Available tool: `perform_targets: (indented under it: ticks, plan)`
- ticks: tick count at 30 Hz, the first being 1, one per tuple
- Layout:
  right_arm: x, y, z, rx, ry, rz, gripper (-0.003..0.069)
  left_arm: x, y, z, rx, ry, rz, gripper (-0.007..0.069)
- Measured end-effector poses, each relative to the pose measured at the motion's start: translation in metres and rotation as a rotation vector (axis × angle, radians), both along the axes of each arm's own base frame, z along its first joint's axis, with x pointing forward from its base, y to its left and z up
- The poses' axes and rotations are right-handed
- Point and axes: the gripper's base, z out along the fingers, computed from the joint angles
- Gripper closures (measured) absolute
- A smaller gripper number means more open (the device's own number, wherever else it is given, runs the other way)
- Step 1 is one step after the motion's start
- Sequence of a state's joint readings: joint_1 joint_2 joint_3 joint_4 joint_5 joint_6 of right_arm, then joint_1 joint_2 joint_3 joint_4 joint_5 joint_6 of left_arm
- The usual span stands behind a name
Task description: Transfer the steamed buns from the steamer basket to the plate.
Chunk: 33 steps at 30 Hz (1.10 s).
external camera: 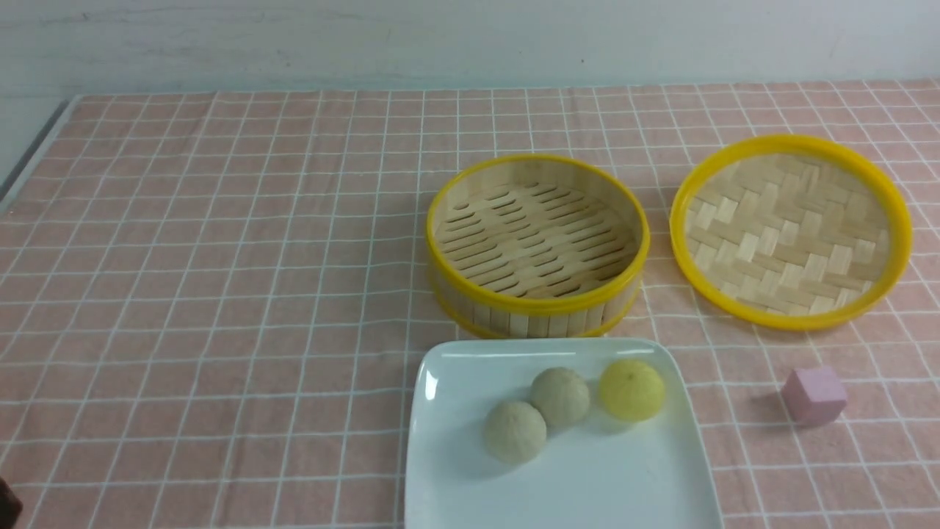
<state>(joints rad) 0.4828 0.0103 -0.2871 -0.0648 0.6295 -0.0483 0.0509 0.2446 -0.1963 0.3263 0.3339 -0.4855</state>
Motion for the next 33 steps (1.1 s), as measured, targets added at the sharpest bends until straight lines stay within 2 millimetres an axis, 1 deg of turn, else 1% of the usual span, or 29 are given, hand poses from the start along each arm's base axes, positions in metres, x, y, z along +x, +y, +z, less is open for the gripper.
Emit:
perform_targets:
  ticks: [1, 2, 3, 10, 16, 17, 20, 23, 26, 33]
  plan:
    - [0.0, 0.0, 0.0, 0.0, 0.0, 0.0, 0.0186, -0.001, 0.0, -0.002, -0.005, 0.0, 0.001, 0.0385]
    - [0.0, 0.0, 0.0, 0.0, 0.0, 0.0, 0.0186, -0.003, -0.001, -0.012, -0.02, 0.012, 0.0, 0.0385]
    - [0.0, 0.0, 0.0, 0.0, 0.0, 0.0, 0.0186, -0.003, -0.001, -0.015, -0.024, 0.018, 0.0, 0.0385]
    - [0.0, 0.0, 0.0, -0.001, 0.0, 0.0, 0.0186, -0.003, -0.001, -0.017, -0.021, 0.023, 0.0, 0.0385]
    - [0.0, 0.0, 0.0, 0.0, 0.0, 0.0, 0.0186, -0.003, -0.003, -0.022, 0.055, 0.045, -0.047, 0.0385]
    - [0.0, 0.0, 0.0, 0.0, 0.0, 0.0, 0.0186, -0.003, -0.004, -0.025, 0.066, 0.044, -0.064, 0.0385]
    - [0.0, 0.0, 0.0, 0.0, 0.0, 0.0, 0.0186, -0.001, -0.009, -0.044, 0.079, 0.039, -0.122, 0.0385]
    - [0.0, 0.0, 0.0, 0.0, 0.0, 0.0, 0.0186, -0.001, -0.01, -0.054, 0.06, 0.023, -0.129, 0.0385]
    - [0.0, 0.0, 0.0, 0.0, 0.0, 0.0, 0.0189, -0.001, -0.01, -0.055, 0.051, -0.006, -0.127, 0.0385]
    - [0.0, 0.0, 0.0, 0.0, 0.0, 0.0, 0.0203, -0.001, -0.01, -0.055, 0.081, -0.003, -0.133, 0.0385]
